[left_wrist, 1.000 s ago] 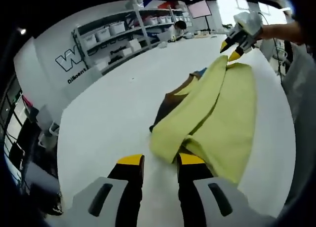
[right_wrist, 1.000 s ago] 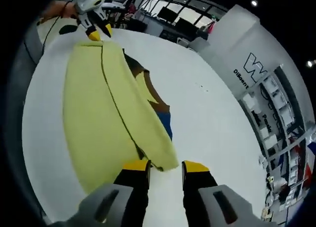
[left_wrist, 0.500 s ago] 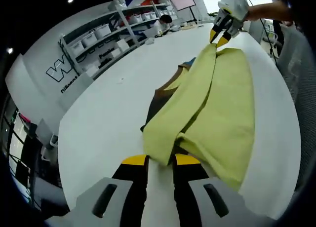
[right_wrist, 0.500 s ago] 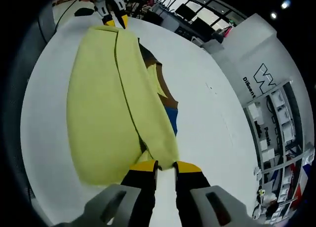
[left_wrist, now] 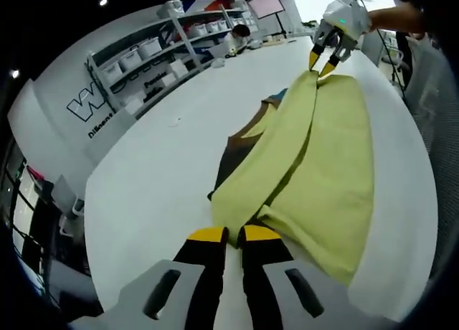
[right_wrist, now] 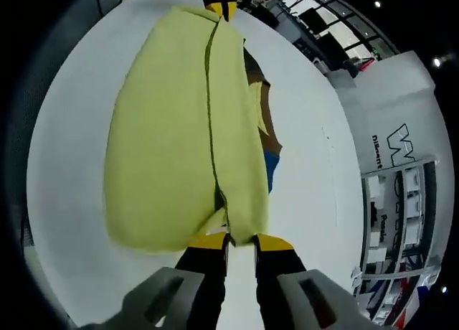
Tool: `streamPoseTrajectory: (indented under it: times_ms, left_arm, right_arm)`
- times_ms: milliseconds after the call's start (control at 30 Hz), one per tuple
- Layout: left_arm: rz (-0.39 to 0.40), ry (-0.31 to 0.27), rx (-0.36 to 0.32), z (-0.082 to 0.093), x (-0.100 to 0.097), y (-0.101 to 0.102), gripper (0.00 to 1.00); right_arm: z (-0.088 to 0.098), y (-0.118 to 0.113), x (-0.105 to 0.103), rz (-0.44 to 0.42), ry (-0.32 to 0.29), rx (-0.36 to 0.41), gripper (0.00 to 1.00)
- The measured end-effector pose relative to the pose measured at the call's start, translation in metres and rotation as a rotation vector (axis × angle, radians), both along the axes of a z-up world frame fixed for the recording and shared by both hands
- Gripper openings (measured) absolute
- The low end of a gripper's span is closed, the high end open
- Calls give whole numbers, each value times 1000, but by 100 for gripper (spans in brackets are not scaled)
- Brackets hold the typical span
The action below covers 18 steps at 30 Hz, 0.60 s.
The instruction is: Fold the garment on the visible template until the final outline fits inside the template.
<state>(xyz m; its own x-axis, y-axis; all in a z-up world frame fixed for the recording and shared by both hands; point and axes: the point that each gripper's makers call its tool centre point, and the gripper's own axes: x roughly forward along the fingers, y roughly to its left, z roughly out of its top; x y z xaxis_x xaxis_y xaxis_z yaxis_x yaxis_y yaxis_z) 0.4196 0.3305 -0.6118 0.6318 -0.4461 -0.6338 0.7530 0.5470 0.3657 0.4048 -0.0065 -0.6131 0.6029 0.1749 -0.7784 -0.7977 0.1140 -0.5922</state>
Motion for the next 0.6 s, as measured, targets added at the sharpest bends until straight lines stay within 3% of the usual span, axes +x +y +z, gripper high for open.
streamPoseTrajectory:
  times_ms: [33,200,367,533,600]
  left_arm:
    - [-1,0,0,0,0,0,0]
    - [-4,-5,4,2,1,-2,0]
    - [5,-7,-14,6,2,-2,0]
    - [63,-32,-101,26,9,0,0]
    - [69,-33,-109,27,10,0,0]
  right_arm:
    - [0,0,1,3,-6,-8,0]
    - [-3,2,5,-2,-9,-5,0]
    - [3,2,10,-70,-13,83,0]
    - [26,3,19,-170,-39,264,0]
    - [28,2,21,-178,-45,273,0]
